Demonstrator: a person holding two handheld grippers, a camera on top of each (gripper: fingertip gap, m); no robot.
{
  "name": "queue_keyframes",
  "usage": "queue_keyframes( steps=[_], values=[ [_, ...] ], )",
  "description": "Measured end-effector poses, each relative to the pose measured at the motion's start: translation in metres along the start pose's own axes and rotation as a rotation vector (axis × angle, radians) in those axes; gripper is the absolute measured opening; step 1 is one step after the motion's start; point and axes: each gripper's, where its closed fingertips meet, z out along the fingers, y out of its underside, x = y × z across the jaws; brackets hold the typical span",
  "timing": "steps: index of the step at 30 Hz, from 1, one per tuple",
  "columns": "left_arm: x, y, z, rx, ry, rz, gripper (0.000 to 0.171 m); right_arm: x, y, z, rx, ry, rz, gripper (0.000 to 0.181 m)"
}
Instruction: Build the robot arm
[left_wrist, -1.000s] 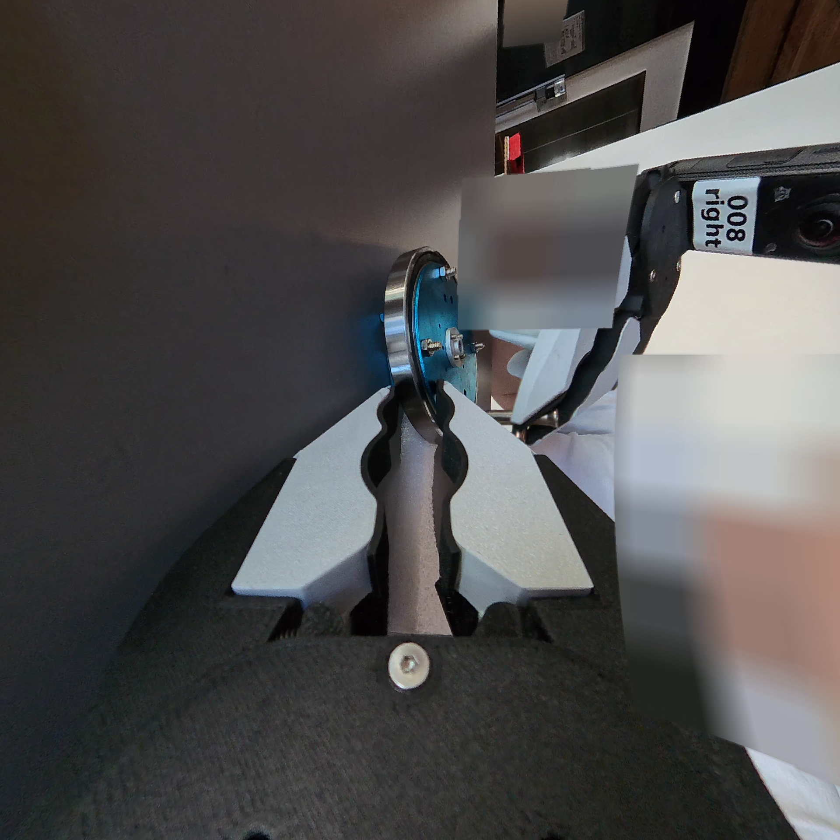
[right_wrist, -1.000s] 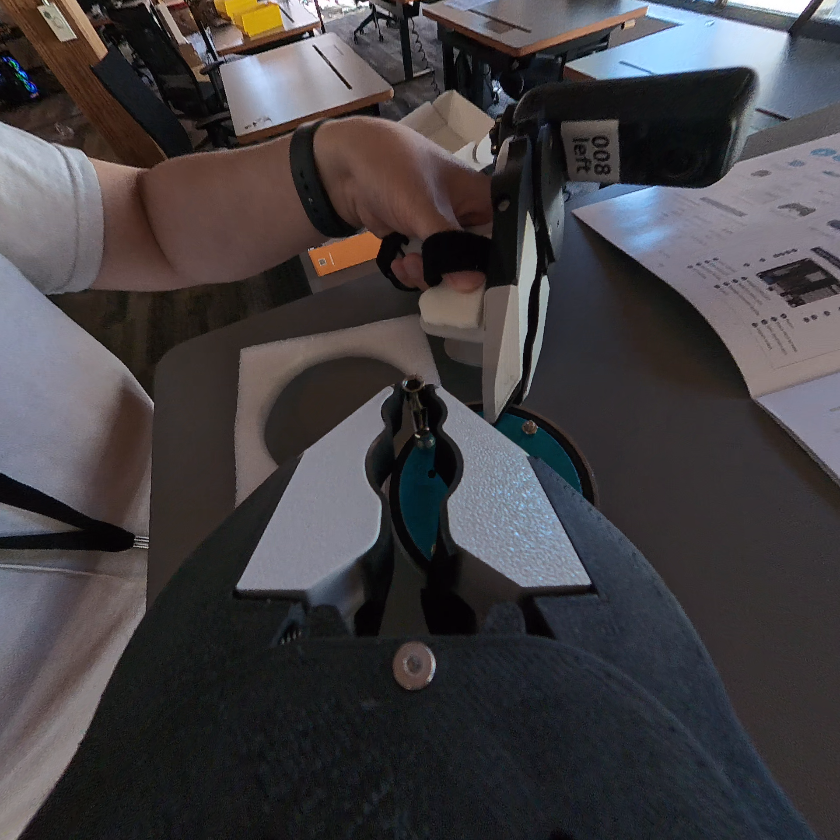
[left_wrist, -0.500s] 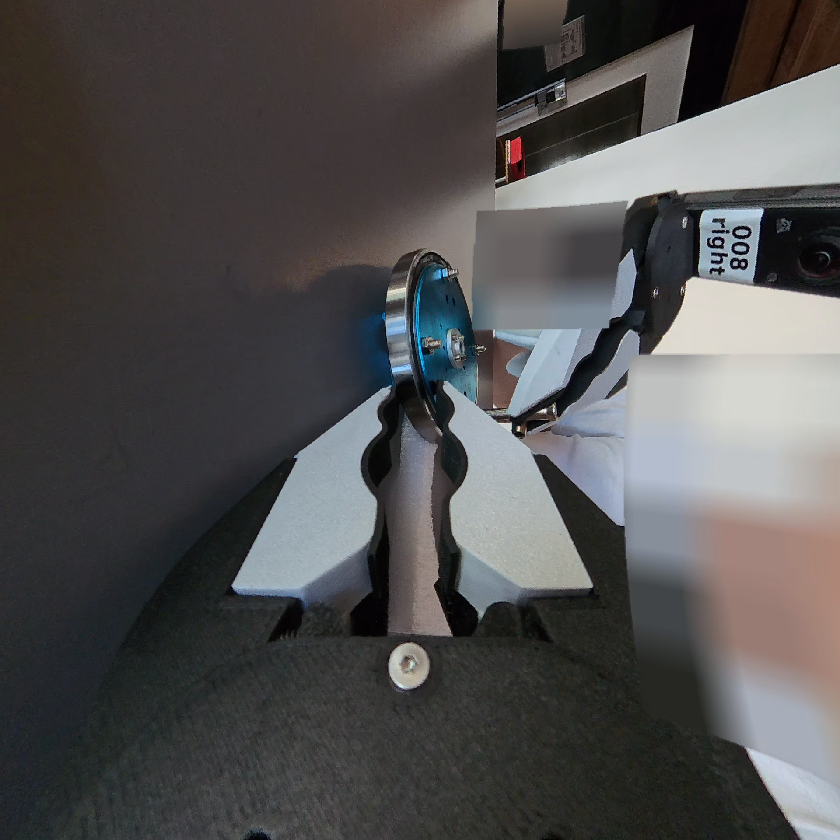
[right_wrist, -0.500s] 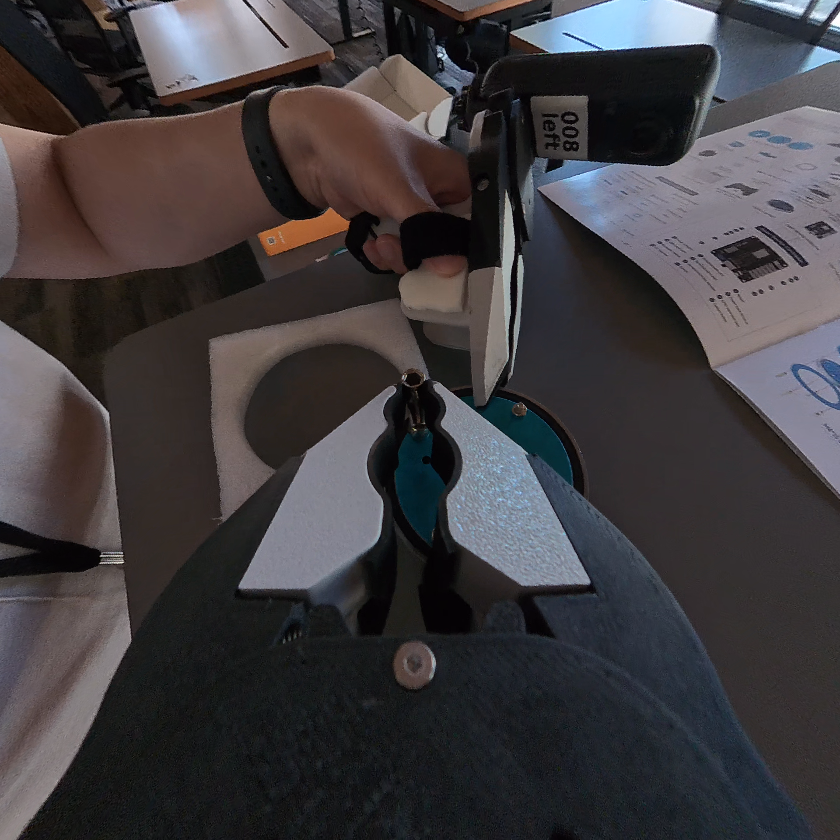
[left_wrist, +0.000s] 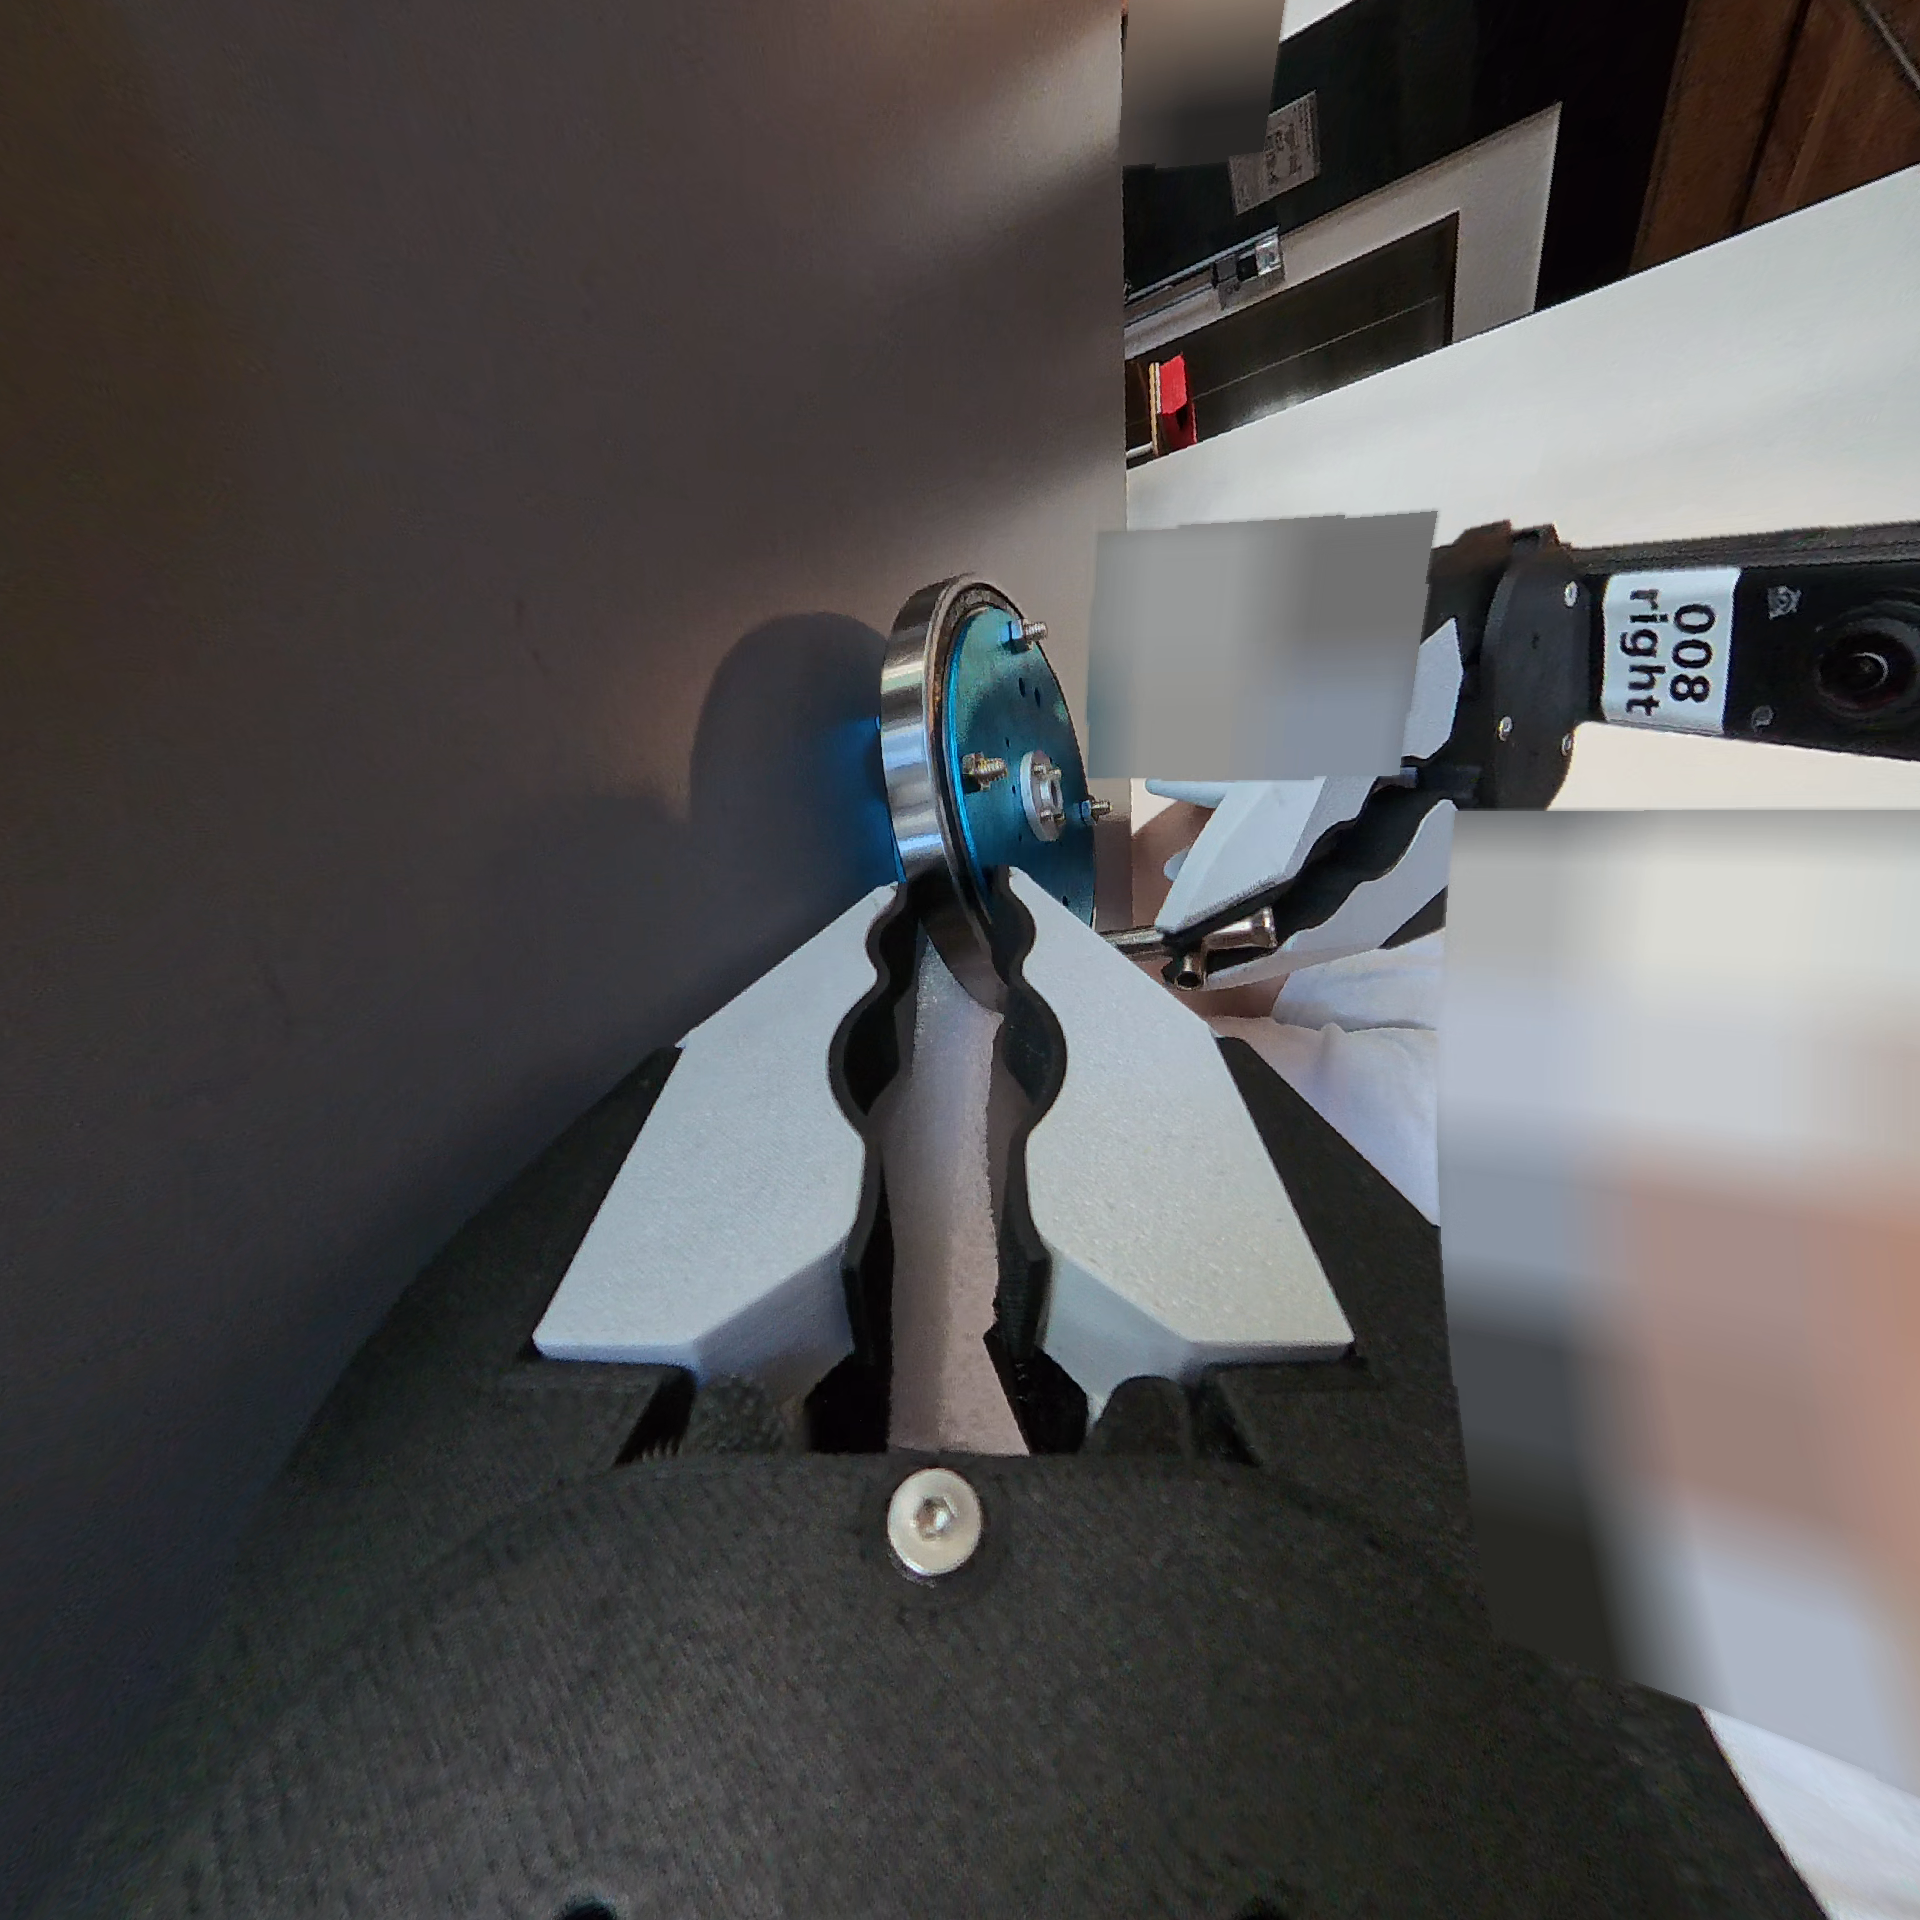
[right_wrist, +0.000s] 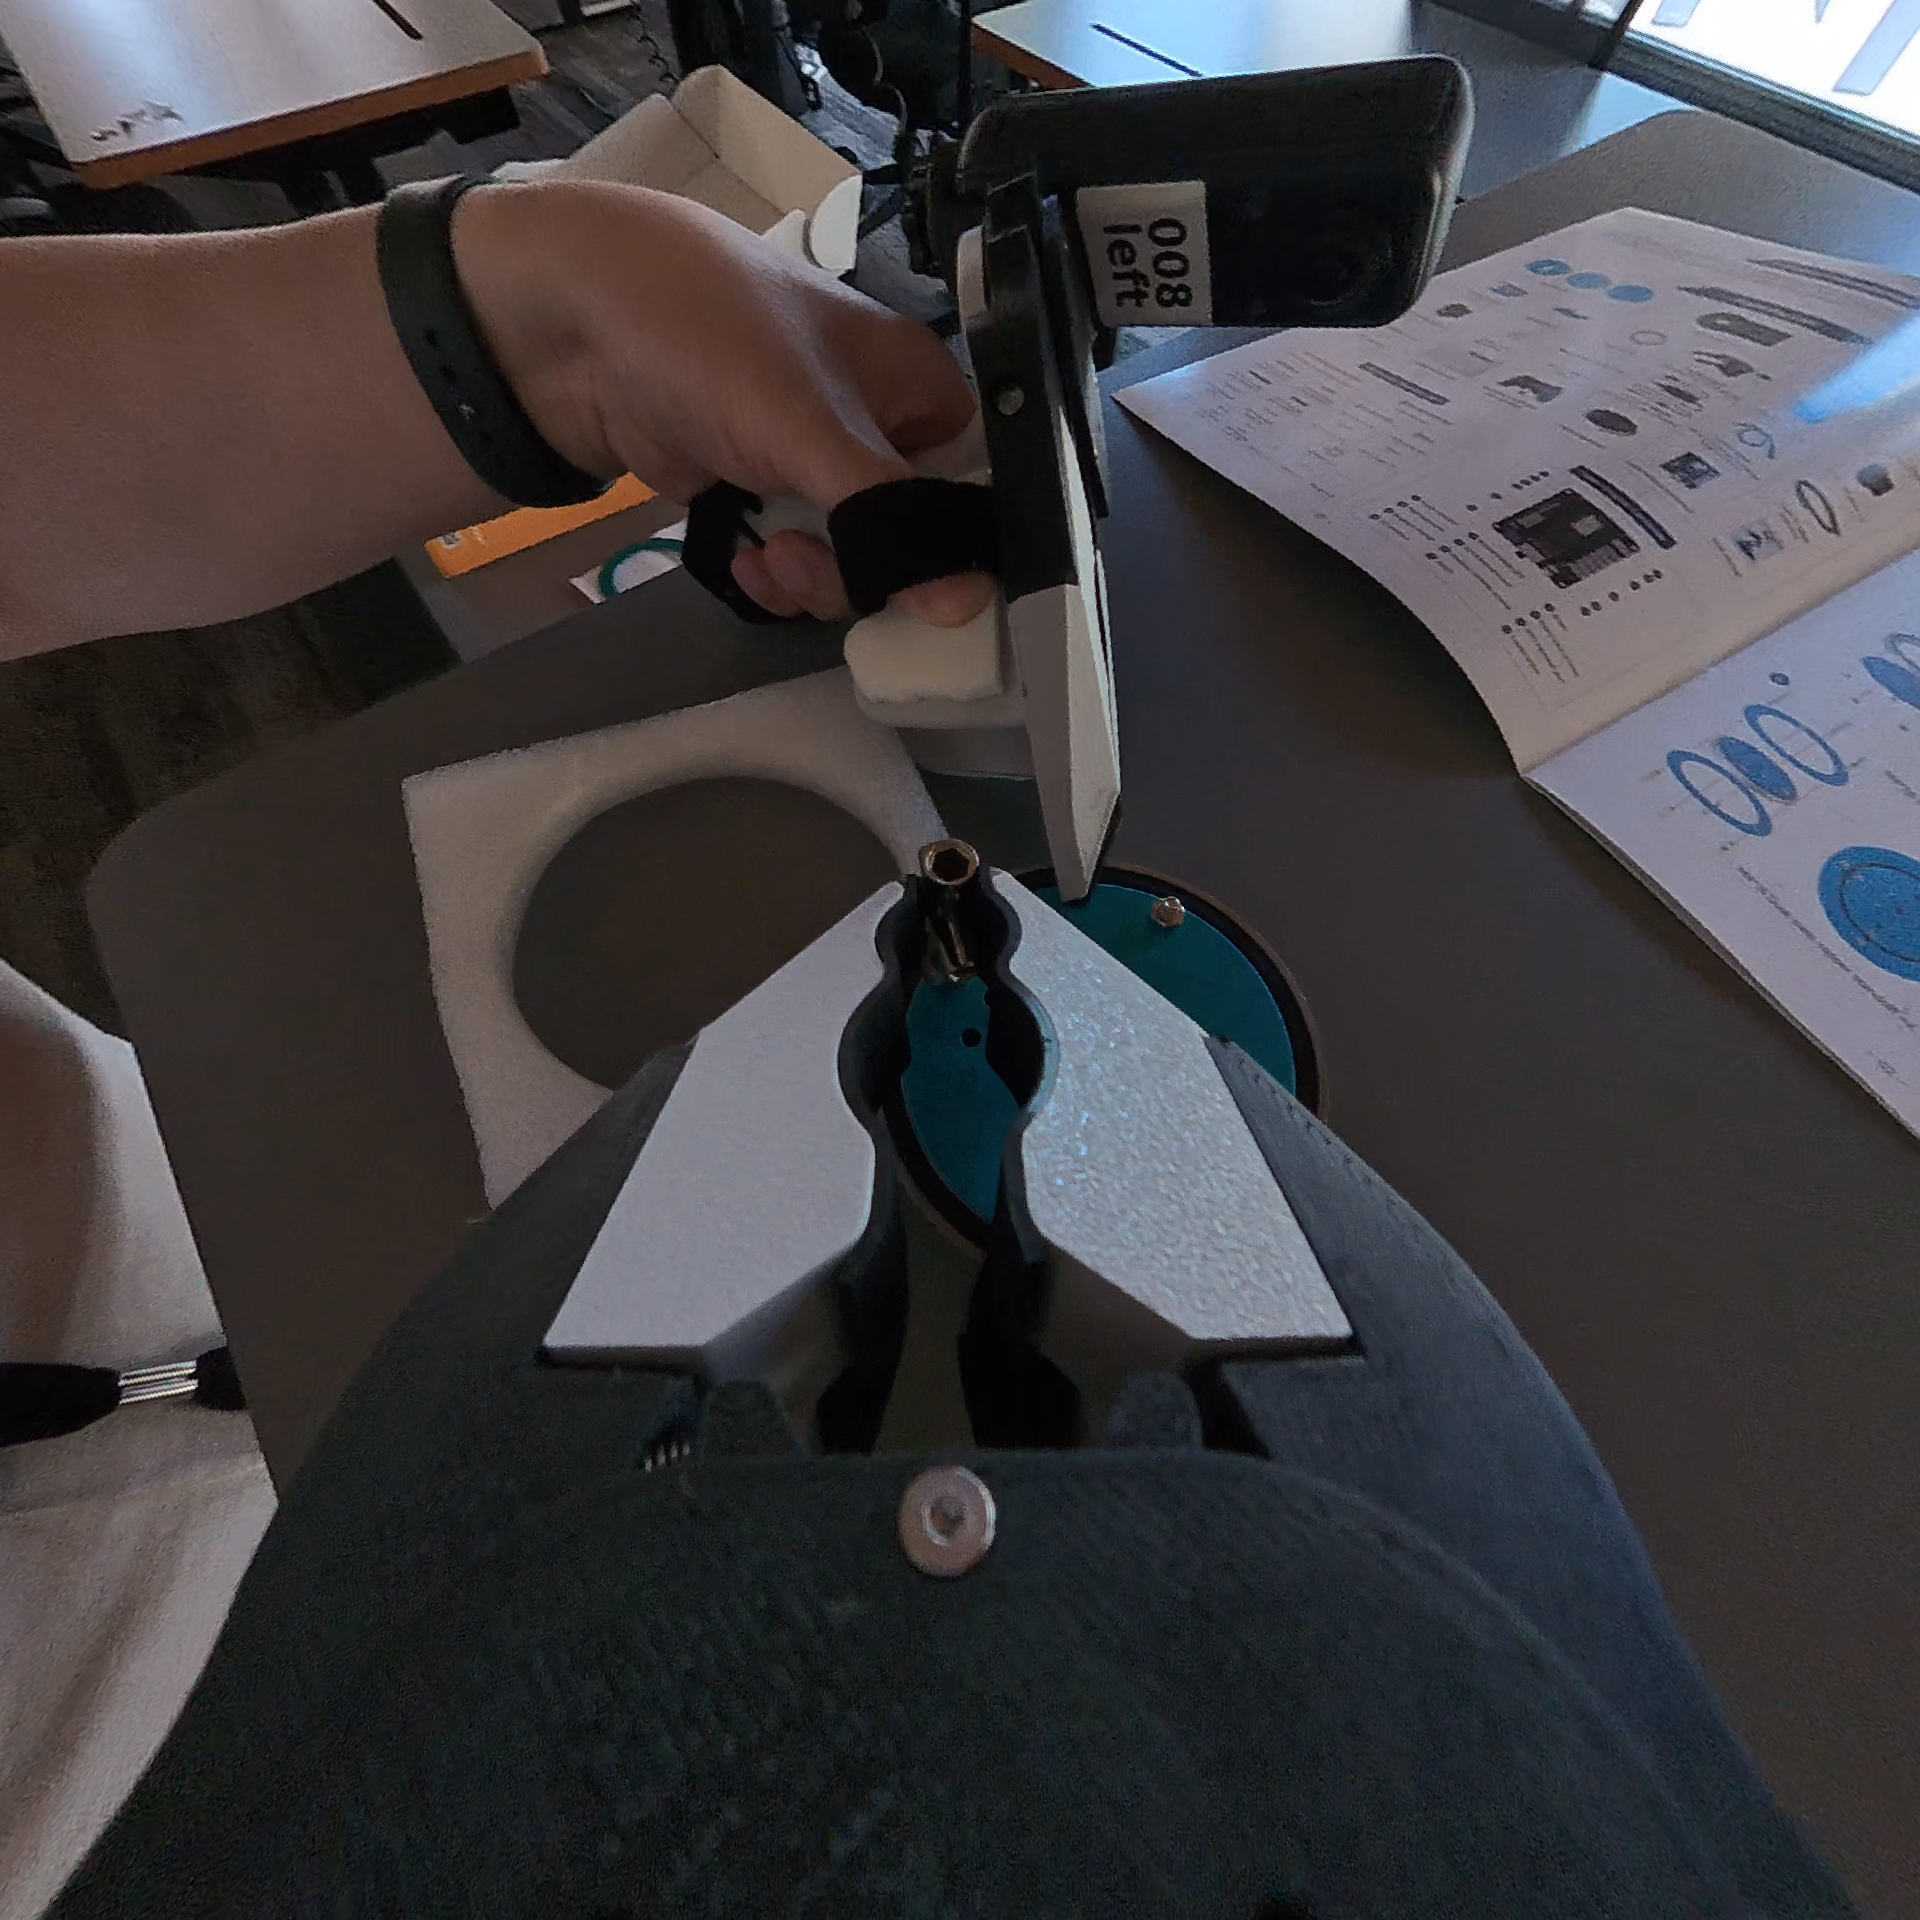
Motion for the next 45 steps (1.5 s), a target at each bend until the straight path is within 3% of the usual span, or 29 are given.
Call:
queue_keyframes(
  steps=[8, 13, 18, 26, 31, 34, 36, 38, 45],
  values=[
    [0.000, 0.000, 0.000, 0.009, -0.002, 0.007, 0.013, 0.002, 0.000, 0.000, -0.009, 0.119, 0.064, 0.009],
    [0.000, 0.000, 0.000, 0.011, -0.005, 0.008, 0.013, 0.001, 0.000, 0.001, 0.007, 0.136, 0.028, 0.009],
    [0.000, -0.001, 0.000, 0.015, -0.008, 0.013, 0.013, 0.002, 0.001, 0.000, -0.004, 0.126, 0.110, 0.009],
    [0.002, -0.002, -0.001, 0.055, -0.025, 0.048, 0.013, 0.002, -0.001, 0.001, 0.020, 0.217, 0.044, 0.009],
    [0.030, -0.012, -0.024, 0.178, 0.030, 0.246, 0.018, 0.002, 0.002, -0.001, 0.011, 0.171, 0.087, 0.010],
    [0.045, 0.004, -0.023, 0.132, -0.060, 0.519, 0.021, 0.004, 0.005, 0.000, -0.013, 0.192, 0.058, 0.024],
    [0.047, 0.013, -0.018, 0.101, -0.137, 0.638, 0.029, 0.003, 0.004, 0.000, 0.000, 0.187, 0.060, 0.021],
    [0.046, 0.018, -0.017, 0.075, -0.182, 0.680, 0.029, 0.000, 0.000, 0.000, 0.026, 0.164, 0.061, 0.009],
    [0.066, 0.017, -0.016, 0.074, -0.152, 0.805, 0.019, 0.001, 0.002, 0.003, -0.037, 0.144, 0.042, 0.008]
  ],
)
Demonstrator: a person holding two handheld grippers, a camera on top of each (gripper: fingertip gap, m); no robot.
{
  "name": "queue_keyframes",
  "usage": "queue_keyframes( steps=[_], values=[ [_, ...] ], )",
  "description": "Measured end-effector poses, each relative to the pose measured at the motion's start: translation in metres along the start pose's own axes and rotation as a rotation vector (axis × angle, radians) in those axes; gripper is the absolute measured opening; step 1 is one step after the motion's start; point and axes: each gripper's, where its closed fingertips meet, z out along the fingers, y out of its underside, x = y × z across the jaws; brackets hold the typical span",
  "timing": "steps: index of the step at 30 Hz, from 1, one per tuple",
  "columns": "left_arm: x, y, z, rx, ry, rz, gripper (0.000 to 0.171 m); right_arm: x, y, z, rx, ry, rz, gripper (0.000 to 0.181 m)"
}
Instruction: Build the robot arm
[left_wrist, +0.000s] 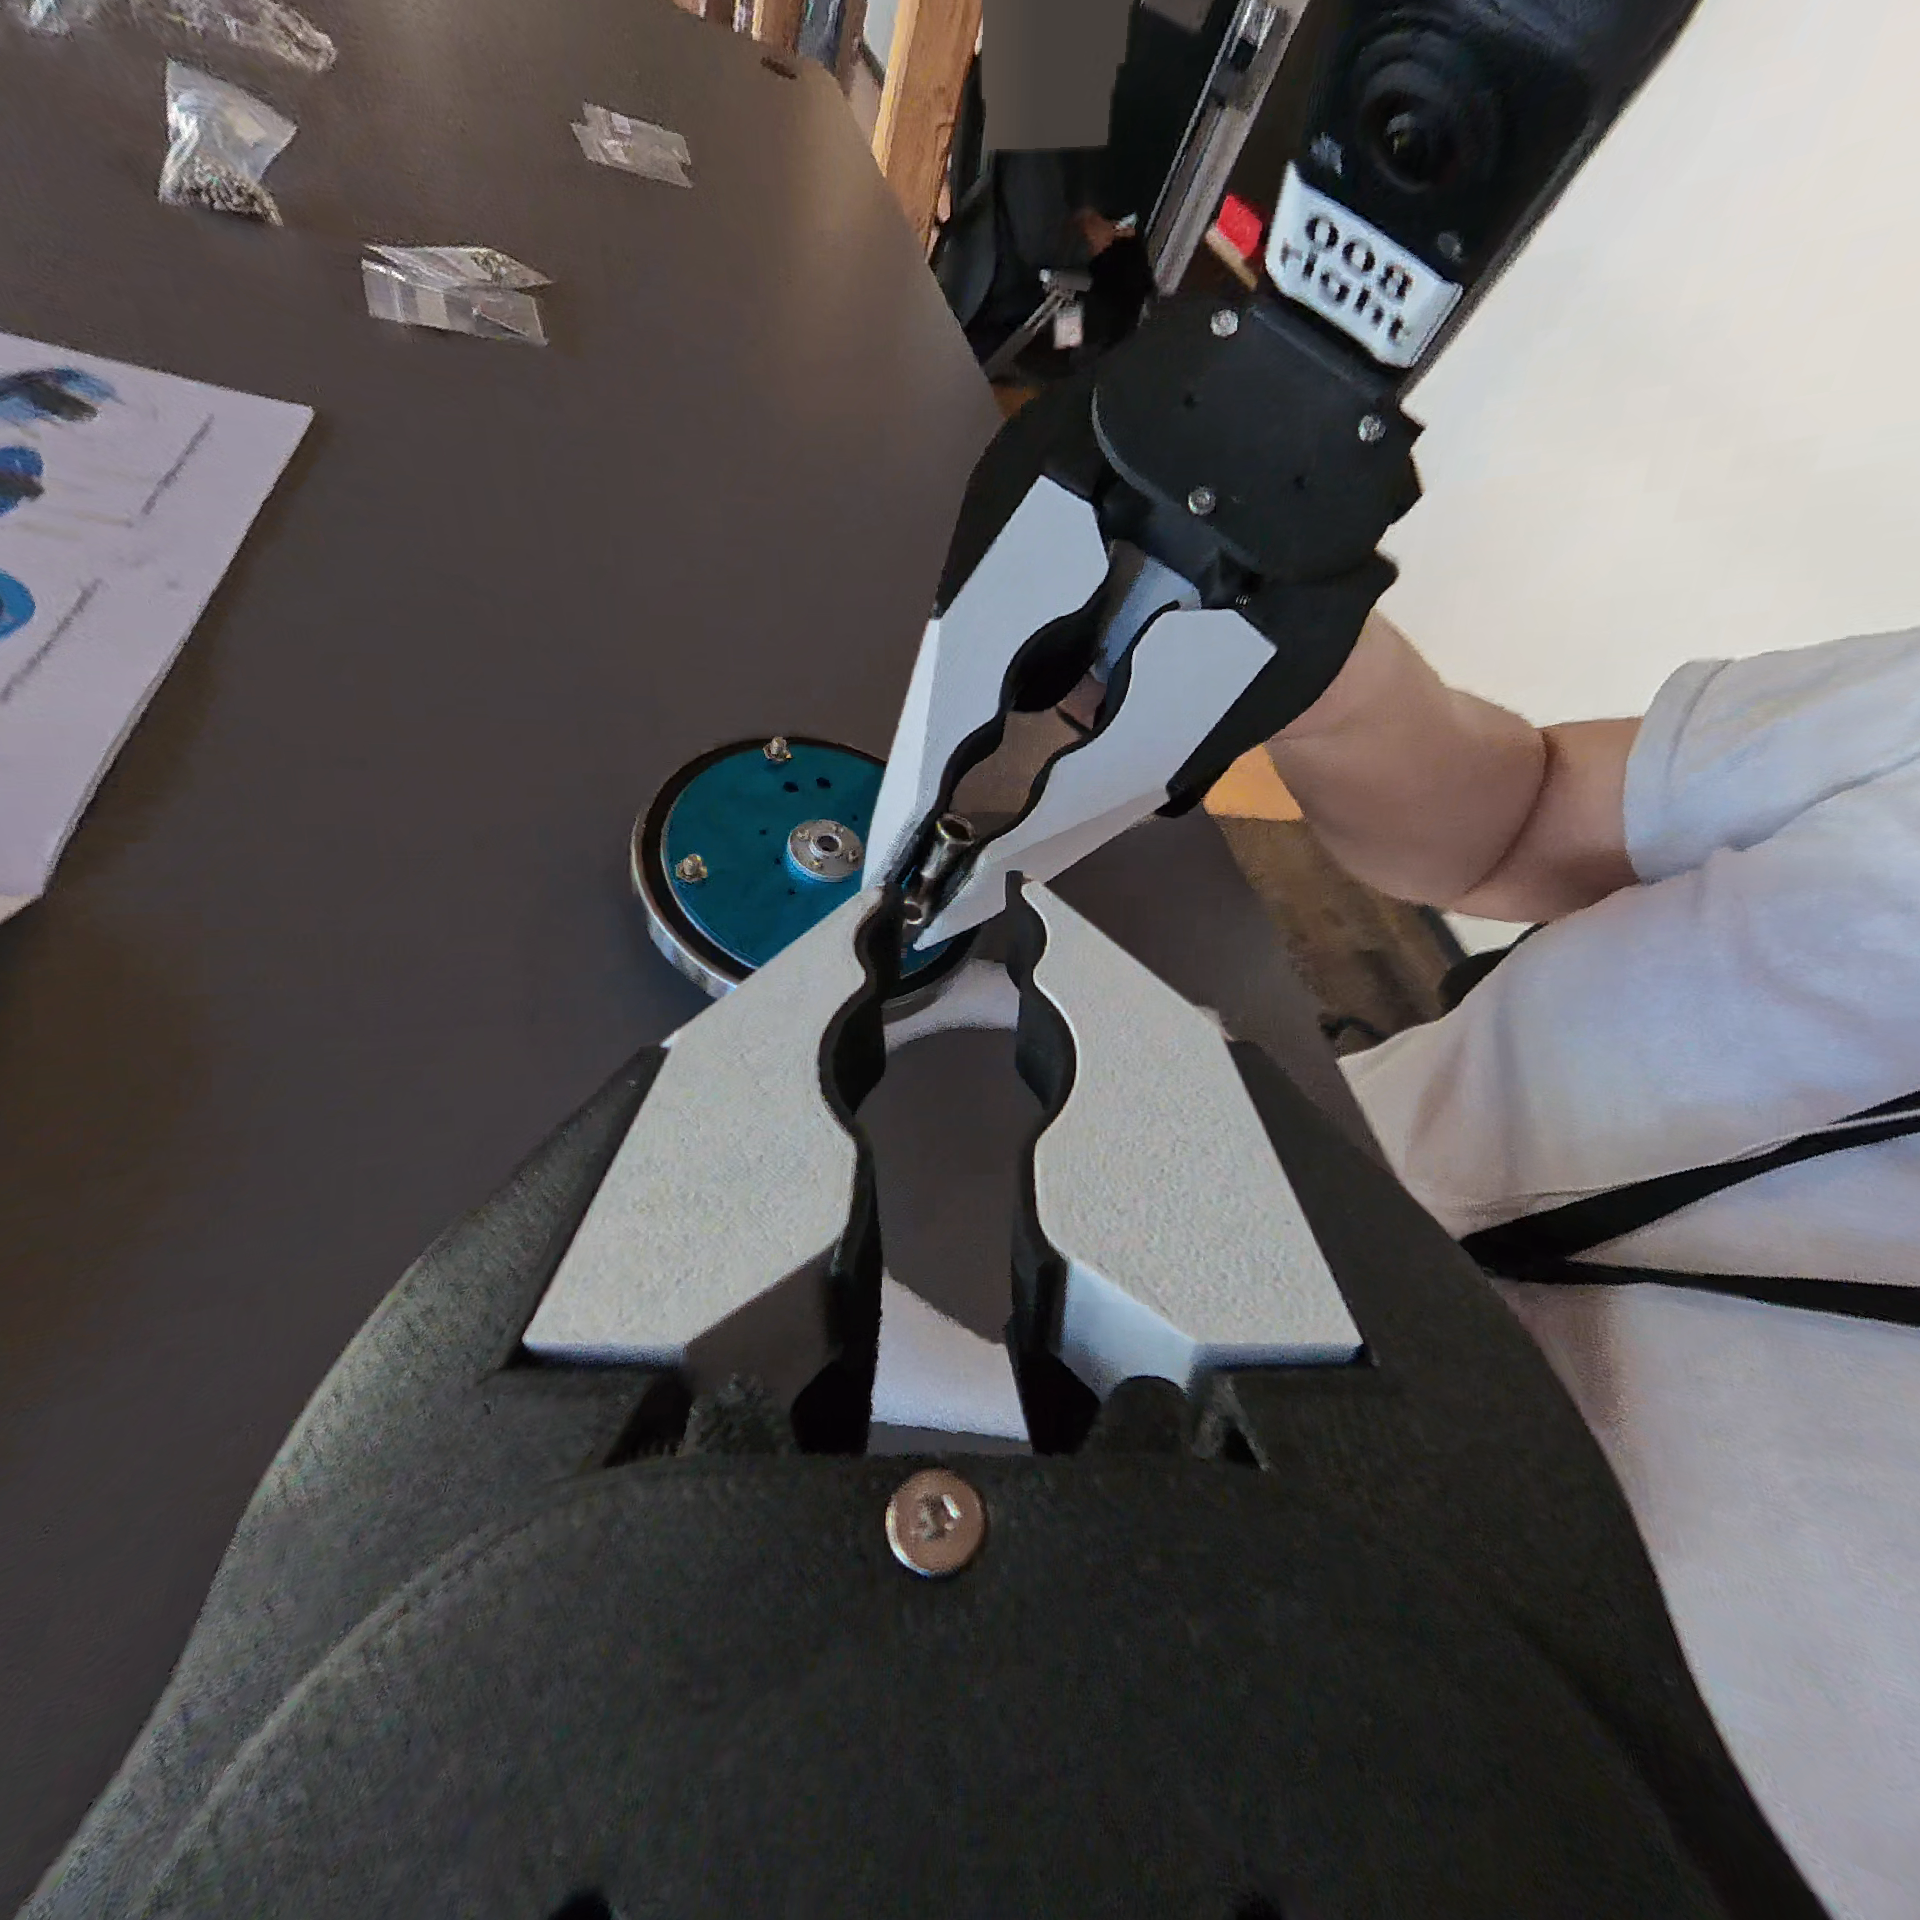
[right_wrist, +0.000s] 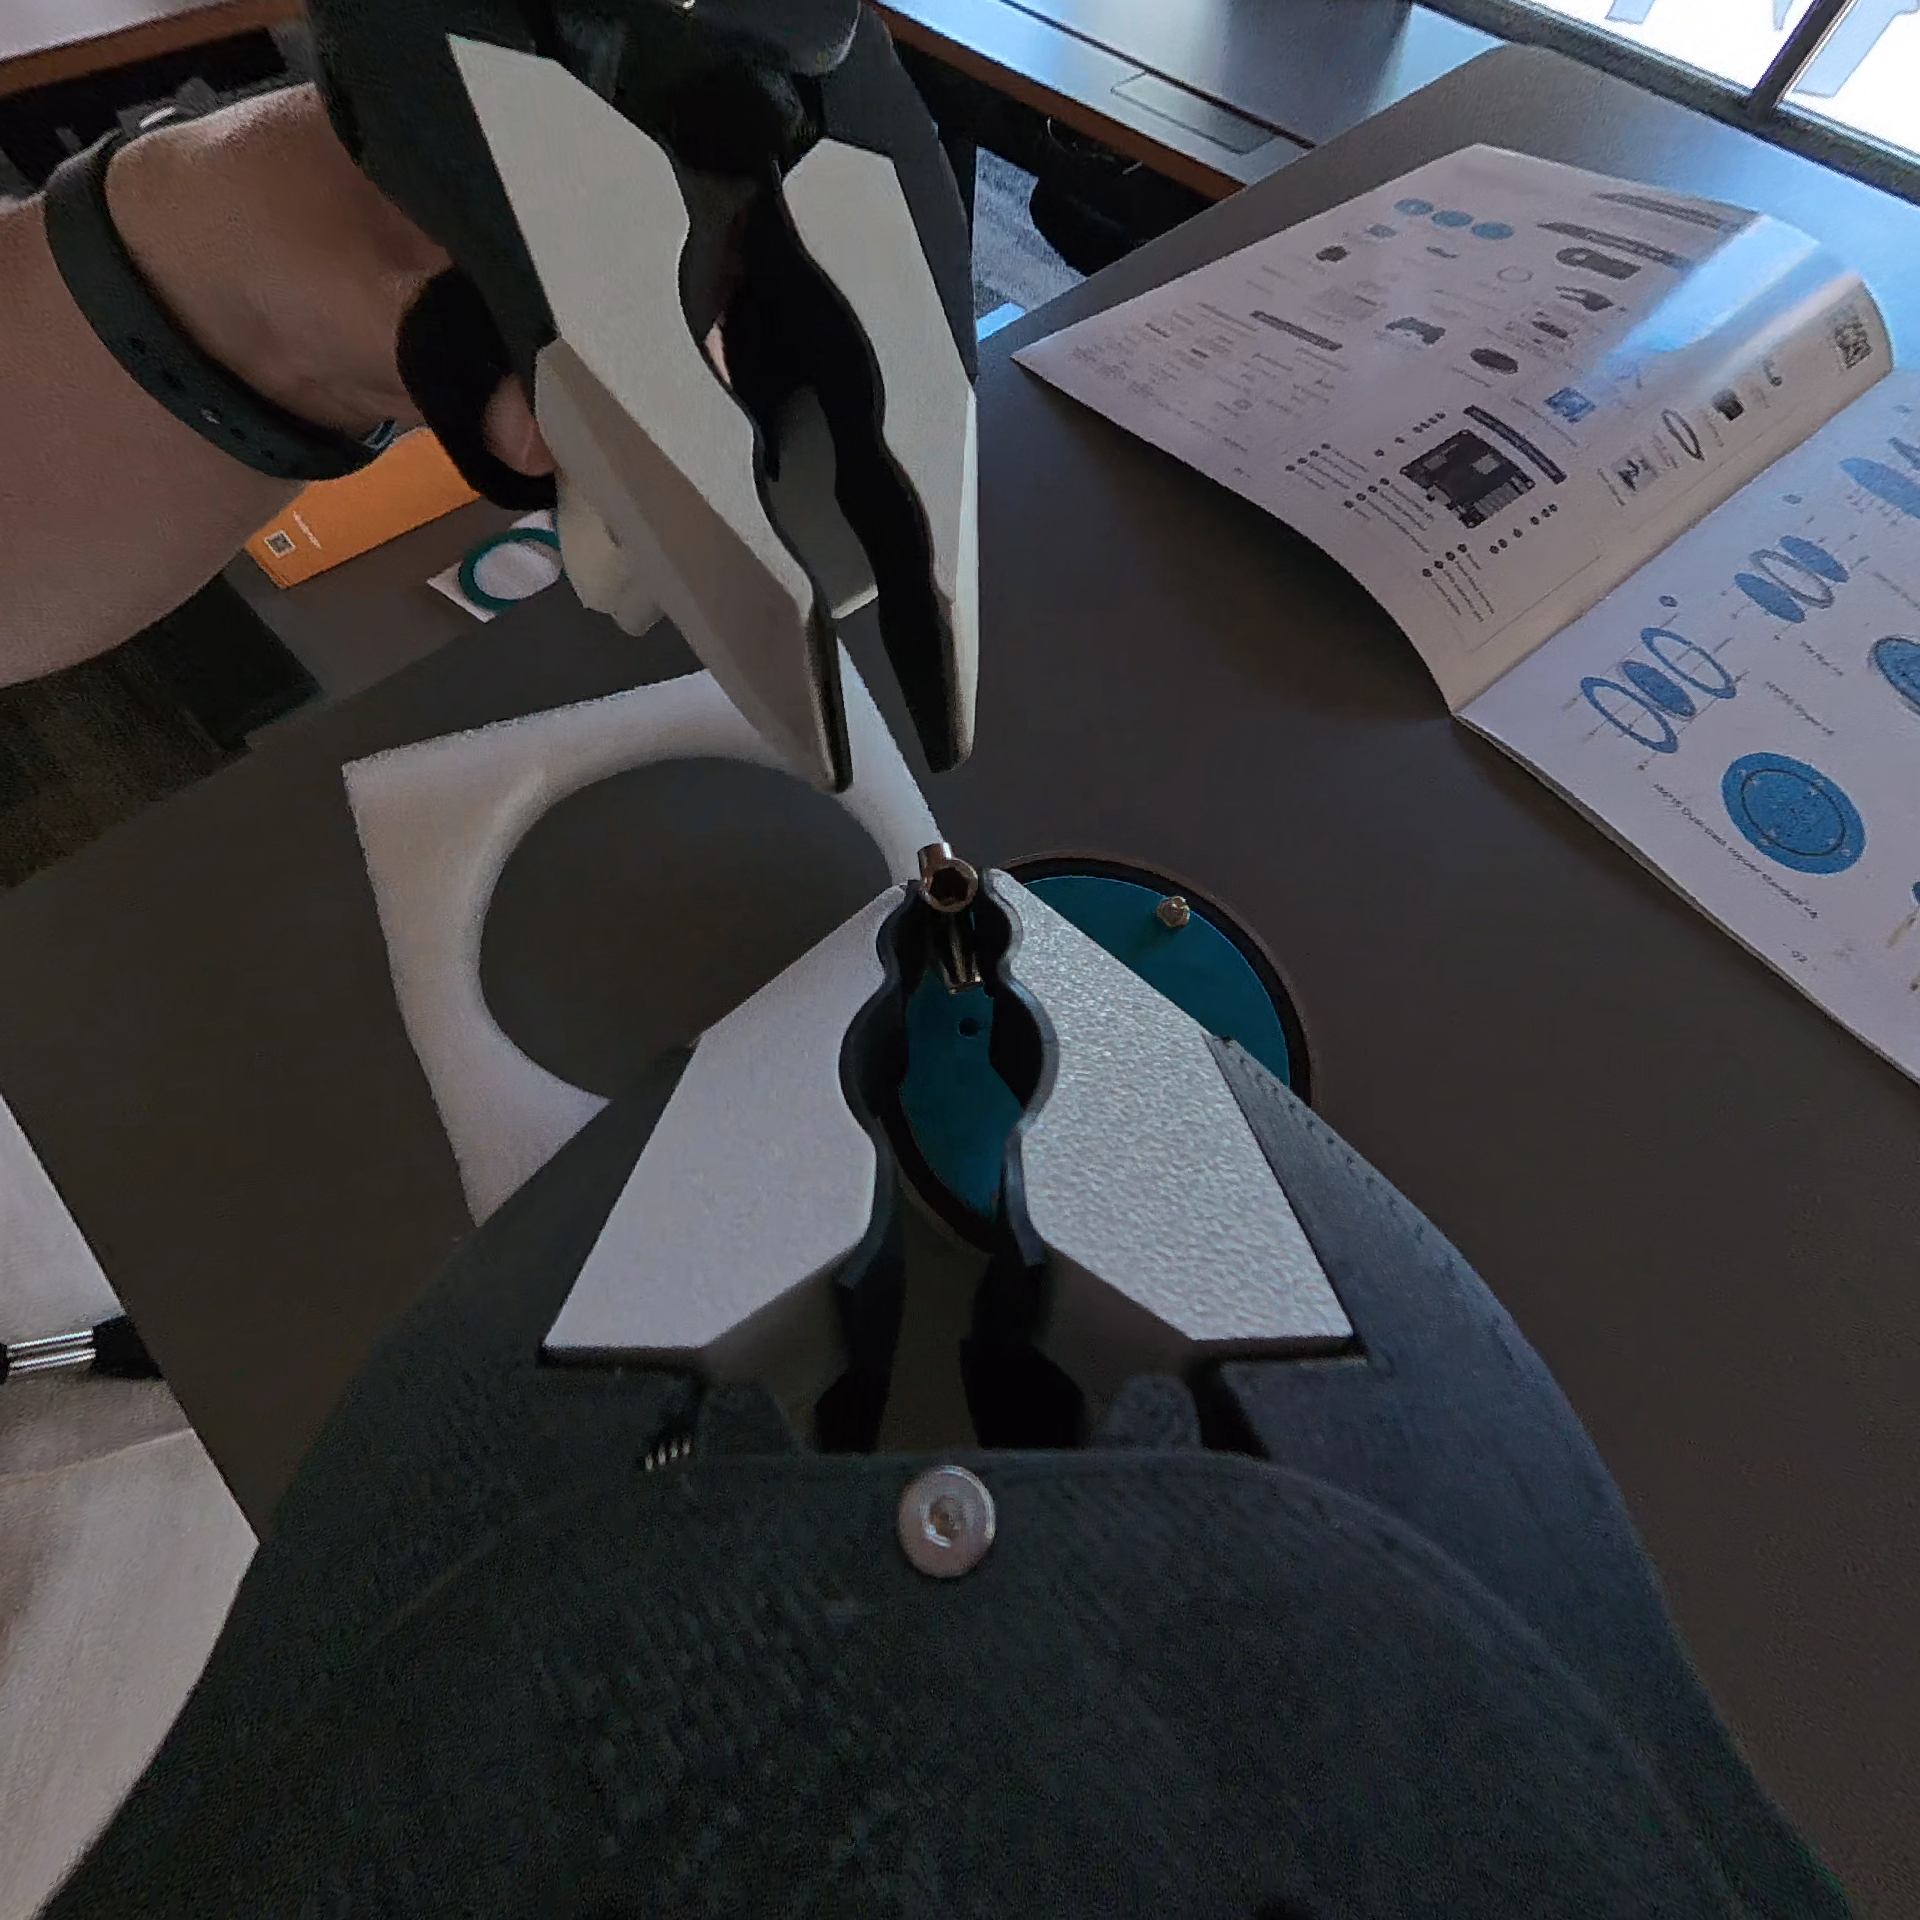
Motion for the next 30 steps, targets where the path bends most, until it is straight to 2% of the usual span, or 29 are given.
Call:
queue_keyframes(
  steps=[4, 10, 14, 18, 21, 26, 30],
  values=[
    [-0.008, 0.003, 0.006, -0.035, -0.071, 0.115, 0.004, 0.000, -0.001, 0.004, -0.036, 0.000, -0.045, 0.008],
    [-0.003, 0.013, 0.013, -0.057, 0.011, 0.095, 0.000, 0.001, 0.004, 0.009, -0.068, -0.003, -0.064, 0.010],
    [-0.003, 0.008, 0.012, -0.018, 0.024, 0.094, 0.001, 0.001, 0.006, 0.012, -0.076, 0.011, -0.120, 0.010],
    [-0.004, 0.011, 0.012, -0.035, 0.008, 0.149, 0.000, 0.001, 0.006, 0.012, -0.077, 0.006, -0.115, 0.011],
    [-0.005, 0.016, 0.015, -0.067, -0.001, 0.157, 0.000, 0.001, 0.004, 0.007, -0.049, 0.005, -0.102, 0.025],
    [-0.003, 0.014, 0.015, -0.039, 0.007, 0.151, 0.002, -0.004, -0.002, -0.006, 0.053, -0.005, -0.077, 0.007],
    [-0.004, 0.010, 0.011, -0.013, -0.015, 0.169, 0.014, -0.002, 0.000, -0.005, 0.042, -0.027, -0.059, 0.006]
  ],
)
